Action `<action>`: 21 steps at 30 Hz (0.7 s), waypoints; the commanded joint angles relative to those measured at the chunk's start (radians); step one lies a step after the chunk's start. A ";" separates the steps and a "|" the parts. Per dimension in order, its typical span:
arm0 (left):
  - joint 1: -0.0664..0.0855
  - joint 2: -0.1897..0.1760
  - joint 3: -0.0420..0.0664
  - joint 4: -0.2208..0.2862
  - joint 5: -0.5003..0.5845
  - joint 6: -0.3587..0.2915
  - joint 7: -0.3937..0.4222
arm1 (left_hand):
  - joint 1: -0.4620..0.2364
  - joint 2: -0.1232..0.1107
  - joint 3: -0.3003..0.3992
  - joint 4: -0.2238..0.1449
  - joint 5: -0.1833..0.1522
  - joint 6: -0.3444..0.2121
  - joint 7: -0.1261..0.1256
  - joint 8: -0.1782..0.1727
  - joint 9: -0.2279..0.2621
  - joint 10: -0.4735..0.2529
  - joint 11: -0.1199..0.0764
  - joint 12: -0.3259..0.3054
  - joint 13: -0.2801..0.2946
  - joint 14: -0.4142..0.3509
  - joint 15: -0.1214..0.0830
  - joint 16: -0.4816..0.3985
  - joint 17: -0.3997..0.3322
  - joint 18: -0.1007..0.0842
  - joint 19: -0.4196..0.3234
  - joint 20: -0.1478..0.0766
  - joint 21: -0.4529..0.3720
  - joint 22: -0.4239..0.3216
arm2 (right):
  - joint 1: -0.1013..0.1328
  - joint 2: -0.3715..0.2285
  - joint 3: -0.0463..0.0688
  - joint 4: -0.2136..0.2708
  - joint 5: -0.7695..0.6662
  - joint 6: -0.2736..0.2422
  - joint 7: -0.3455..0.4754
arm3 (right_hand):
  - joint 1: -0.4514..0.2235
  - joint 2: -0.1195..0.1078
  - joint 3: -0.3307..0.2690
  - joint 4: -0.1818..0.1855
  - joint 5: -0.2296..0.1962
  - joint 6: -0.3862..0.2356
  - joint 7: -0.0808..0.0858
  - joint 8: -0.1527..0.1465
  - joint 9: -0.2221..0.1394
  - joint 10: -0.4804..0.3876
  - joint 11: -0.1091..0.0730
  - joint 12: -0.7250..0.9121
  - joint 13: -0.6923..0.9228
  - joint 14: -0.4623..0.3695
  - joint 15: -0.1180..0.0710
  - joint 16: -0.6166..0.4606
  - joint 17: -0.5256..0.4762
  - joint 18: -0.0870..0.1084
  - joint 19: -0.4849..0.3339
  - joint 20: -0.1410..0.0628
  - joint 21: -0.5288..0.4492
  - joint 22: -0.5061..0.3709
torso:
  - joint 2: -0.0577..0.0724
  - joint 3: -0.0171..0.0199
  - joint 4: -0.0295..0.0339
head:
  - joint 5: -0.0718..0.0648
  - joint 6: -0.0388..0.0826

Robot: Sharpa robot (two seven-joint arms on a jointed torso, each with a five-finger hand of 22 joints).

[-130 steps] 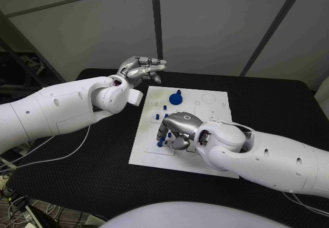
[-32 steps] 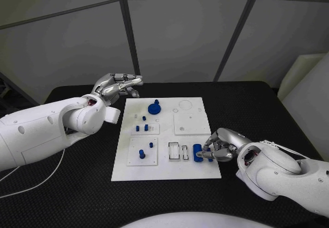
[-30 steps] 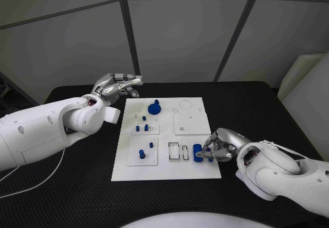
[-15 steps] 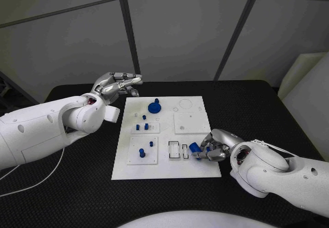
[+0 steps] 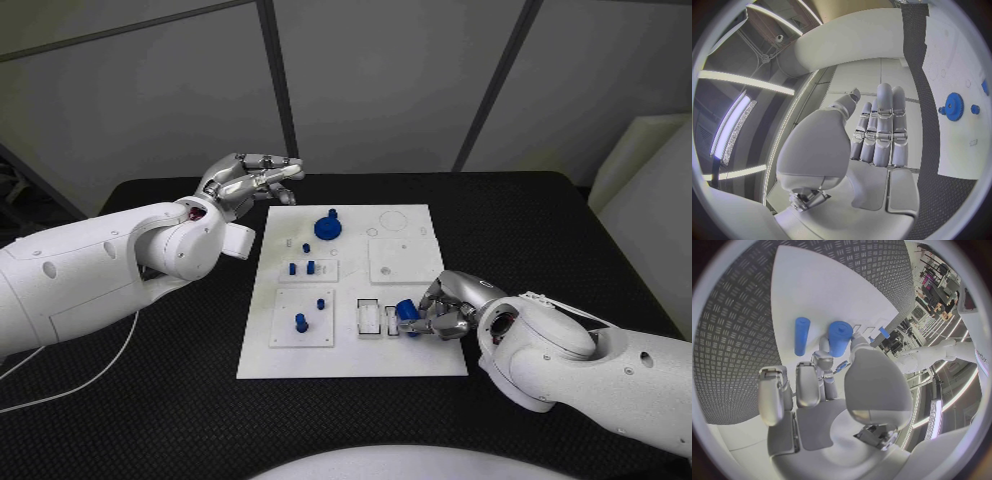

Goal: Assemble the parts on the task board

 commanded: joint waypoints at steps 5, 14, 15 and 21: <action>0.001 -0.002 0.001 0.003 0.002 0.020 0.003 | 0.007 0.001 -0.003 -0.003 -0.003 -0.008 0.001 -0.004 -0.001 -0.005 0.000 -0.002 0.001 0.004 -0.002 -0.007 0.002 -0.026 0.005 0.001 -0.007 -0.001 | -0.007 -0.010 -0.007 0.014 -0.010 -0.049 -0.009 | 0.044 0.020 0.013 -0.004 0.077 0.010 -0.009 0.004 0.037 0.024 -0.011 0.036 0.035 0.032 -0.009 0.008 0.011 -0.015 0.105 -0.010 0.003 0.263 | 0.000 0.0006 -0.0036 | 0.002 0.000; 0.000 -0.001 0.001 0.002 0.002 0.022 0.003 | 0.008 0.003 -0.004 -0.003 -0.004 -0.008 0.002 -0.004 -0.001 -0.006 0.001 -0.002 0.001 0.003 -0.001 -0.008 0.002 -0.026 0.006 0.001 -0.008 -0.002 | -0.007 -0.043 -0.006 0.071 0.001 -0.208 0.050 | 0.054 0.033 0.019 -0.004 0.126 0.019 -0.014 0.004 0.060 0.033 -0.015 0.048 0.050 0.031 -0.012 0.006 0.006 -0.015 0.105 -0.012 0.003 0.263 | -0.001 0.0003 -0.0011 | -0.002 0.001; 0.000 -0.001 0.001 0.002 0.002 0.023 0.003 | 0.008 0.003 -0.004 -0.003 -0.004 -0.008 0.002 -0.004 -0.001 -0.006 0.001 -0.002 0.001 0.003 -0.001 -0.008 0.002 -0.026 0.006 0.001 -0.008 -0.002 | -0.007 -0.045 -0.006 0.079 0.006 -0.222 0.056 | 0.054 0.036 0.020 -0.004 0.129 0.019 -0.014 0.004 0.062 0.034 -0.016 0.049 0.051 0.031 -0.013 0.006 0.008 -0.015 0.105 -0.013 0.003 0.263 | -0.001 -0.0002 -0.0008 | -0.002 0.002; -0.001 0.001 0.001 0.000 0.002 0.024 0.003 | 0.008 0.003 -0.004 -0.003 -0.004 -0.008 0.002 -0.004 -0.001 -0.006 0.001 -0.002 0.001 0.003 -0.001 -0.008 0.002 -0.026 0.006 0.001 -0.008 -0.002 | -0.006 -0.048 -0.005 0.102 0.028 -0.241 0.065 | 0.051 0.038 0.020 -0.003 0.134 0.019 -0.014 0.003 0.065 0.034 -0.016 0.045 0.049 0.031 -0.013 0.007 0.009 -0.015 0.105 -0.013 0.003 0.263 | -0.001 -0.0006 0.0000 | -0.004 0.004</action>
